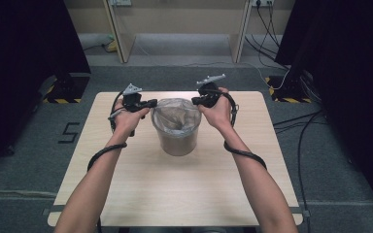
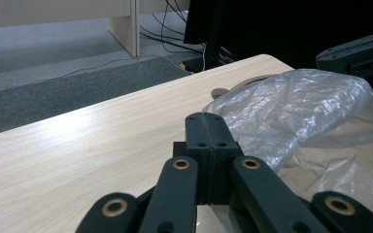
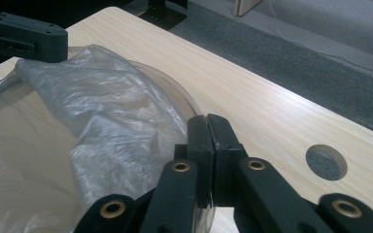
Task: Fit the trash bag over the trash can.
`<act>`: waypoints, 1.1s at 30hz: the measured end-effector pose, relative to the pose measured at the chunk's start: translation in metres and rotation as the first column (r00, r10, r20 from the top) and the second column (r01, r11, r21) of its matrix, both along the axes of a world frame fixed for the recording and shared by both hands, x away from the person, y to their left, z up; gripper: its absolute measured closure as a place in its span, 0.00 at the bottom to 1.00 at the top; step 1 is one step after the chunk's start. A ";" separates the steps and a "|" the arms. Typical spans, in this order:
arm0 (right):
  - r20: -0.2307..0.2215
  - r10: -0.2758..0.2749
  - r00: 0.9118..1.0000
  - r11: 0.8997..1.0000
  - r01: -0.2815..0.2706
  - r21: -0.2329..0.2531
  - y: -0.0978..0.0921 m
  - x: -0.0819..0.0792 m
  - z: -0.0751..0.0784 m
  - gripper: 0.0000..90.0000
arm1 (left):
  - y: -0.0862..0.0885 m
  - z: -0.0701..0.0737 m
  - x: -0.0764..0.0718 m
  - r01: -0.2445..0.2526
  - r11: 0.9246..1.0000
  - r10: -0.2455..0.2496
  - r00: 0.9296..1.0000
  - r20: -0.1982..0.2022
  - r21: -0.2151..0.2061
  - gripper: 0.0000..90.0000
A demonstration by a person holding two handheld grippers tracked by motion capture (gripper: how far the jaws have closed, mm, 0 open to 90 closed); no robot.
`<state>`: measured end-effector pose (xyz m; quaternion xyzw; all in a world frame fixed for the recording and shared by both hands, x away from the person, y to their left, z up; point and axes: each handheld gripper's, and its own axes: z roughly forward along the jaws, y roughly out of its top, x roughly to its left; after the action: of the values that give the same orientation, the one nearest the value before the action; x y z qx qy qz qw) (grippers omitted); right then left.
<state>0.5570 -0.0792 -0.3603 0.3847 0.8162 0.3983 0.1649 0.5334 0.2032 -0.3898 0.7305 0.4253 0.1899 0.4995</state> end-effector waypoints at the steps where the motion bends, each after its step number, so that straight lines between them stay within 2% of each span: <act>1: 0.001 -0.005 1.000 1.000 0.005 0.002 -0.001 0.000 0.000 1.00 | -0.001 0.001 0.000 0.002 1.000 -0.002 1.000 0.003 -0.001 1.00; 5: 0.003 -0.028 1.000 1.000 0.028 -0.002 -0.005 0.001 0.000 1.00 | -0.003 0.002 0.000 0.002 1.000 -0.002 1.000 0.025 -0.010 0.99; 10: 0.015 -0.038 0.999 0.999 0.038 0.019 -0.011 -0.001 0.003 0.99 | 0.002 0.006 -0.008 -0.010 0.999 0.012 0.999 0.049 -0.044 0.80; 13: 0.024 -0.049 0.999 0.998 0.048 0.028 -0.013 -0.003 0.006 0.88 | 0.008 0.008 -0.017 -0.010 0.998 0.013 0.999 0.045 -0.068 0.72; 15: 0.016 -0.058 0.998 0.998 0.057 0.037 -0.015 -0.003 0.006 0.80 | 0.011 0.009 -0.024 -0.001 0.998 0.004 0.999 0.038 -0.070 0.69; 18: 0.005 -0.055 0.998 0.997 0.055 0.054 -0.015 -0.004 0.005 0.76 | 0.015 0.009 -0.033 0.008 0.997 -0.006 1.000 0.025 -0.078 0.67; 22: -0.015 -0.043 0.999 0.998 0.044 0.046 -0.014 -0.005 0.002 0.79 | 0.020 0.007 -0.033 -0.004 0.996 0.001 1.000 -0.024 -0.094 0.67; 25: -0.027 -0.026 0.999 0.999 0.027 0.038 -0.013 -0.006 0.000 0.88 | 0.020 0.004 -0.030 0.013 0.993 -0.022 0.997 -0.075 -0.118 0.71; 27: -0.031 -0.029 0.999 0.999 0.030 0.039 -0.014 -0.005 -0.001 0.95 | 0.018 0.001 -0.025 0.020 0.993 -0.032 0.994 -0.100 -0.119 0.77; 29: -0.031 -0.034 0.999 0.998 0.035 0.043 -0.015 -0.004 -0.002 0.98 | 0.018 0.000 -0.022 0.020 0.993 -0.032 0.994 -0.107 -0.117 0.84; 31: -0.029 -0.042 0.999 0.998 0.043 0.048 -0.017 -0.004 -0.002 1.00 | 0.019 -0.001 -0.019 0.013 0.990 -0.030 0.992 -0.120 -0.144 0.90; 33: -0.028 -0.045 0.999 0.998 0.046 0.044 -0.018 -0.004 -0.003 1.00 | 0.018 -0.002 -0.017 0.013 0.987 -0.032 0.993 -0.116 -0.160 0.95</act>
<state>0.5530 -0.0976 -0.3633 0.4122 0.8002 0.4074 0.1542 0.5166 0.2210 -0.3919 0.7029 0.4597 0.1062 0.5323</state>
